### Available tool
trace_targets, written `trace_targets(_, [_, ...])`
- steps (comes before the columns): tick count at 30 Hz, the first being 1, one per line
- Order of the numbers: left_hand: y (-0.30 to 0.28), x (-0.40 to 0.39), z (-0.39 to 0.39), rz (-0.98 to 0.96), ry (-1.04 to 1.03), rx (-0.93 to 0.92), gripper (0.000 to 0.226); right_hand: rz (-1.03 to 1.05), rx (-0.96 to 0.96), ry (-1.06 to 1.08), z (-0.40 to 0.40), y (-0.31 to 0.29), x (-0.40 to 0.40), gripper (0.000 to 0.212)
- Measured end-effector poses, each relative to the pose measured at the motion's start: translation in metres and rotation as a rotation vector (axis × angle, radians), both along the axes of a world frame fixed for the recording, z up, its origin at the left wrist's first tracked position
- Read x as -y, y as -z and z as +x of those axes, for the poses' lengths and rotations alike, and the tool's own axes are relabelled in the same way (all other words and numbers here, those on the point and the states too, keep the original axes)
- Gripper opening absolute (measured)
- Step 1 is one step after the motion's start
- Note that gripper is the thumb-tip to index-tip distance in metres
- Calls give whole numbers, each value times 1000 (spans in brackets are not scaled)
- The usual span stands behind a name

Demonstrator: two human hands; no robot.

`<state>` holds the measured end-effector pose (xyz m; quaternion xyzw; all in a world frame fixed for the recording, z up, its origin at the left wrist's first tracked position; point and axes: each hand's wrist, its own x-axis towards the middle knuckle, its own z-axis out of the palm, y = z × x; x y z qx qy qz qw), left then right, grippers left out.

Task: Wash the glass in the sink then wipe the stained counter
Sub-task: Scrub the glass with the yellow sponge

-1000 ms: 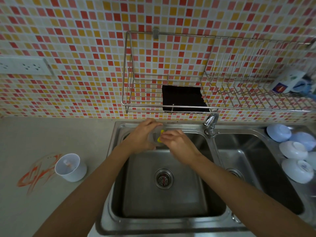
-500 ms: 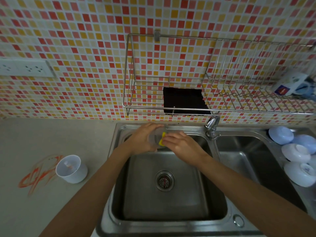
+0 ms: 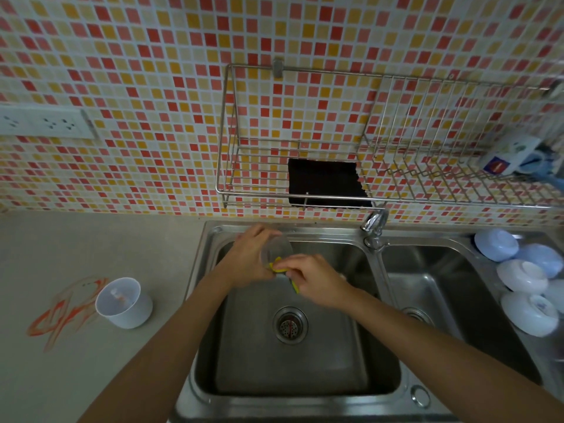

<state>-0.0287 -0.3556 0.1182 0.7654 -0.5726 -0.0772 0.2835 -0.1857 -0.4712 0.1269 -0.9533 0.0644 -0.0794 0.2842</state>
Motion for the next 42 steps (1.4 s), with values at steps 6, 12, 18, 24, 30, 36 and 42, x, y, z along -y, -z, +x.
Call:
trace_targets(6, [-5,-8,-18,80,56,-102,87,-763,-10,-242,0,-9,10,28])
trace_targets(12, [-19,-21,-20,20,59,-59,86,-534,57,-32,-12,-10,-20,42])
trace_targets(18, [-15,-42,-30,23,58,-8,79,-423,5,-123,-16,-11,-34,44])
trace_targets(24, [-23,-44,-25,-5,90,-20,79,-447,92,23,-18,-4,-50,41])
trace_targets(30, [-7,-59,-32,82,69,-14,81,-560,26,-42,-24,-2,-54,40])
trace_targets(36, [-8,-53,-37,110,74,-20,86,-559,115,13,-34,12,-56,40])
trace_targets(42, [1,-43,-34,118,-31,-71,88,-296,90,123,-51,13,-29,56])
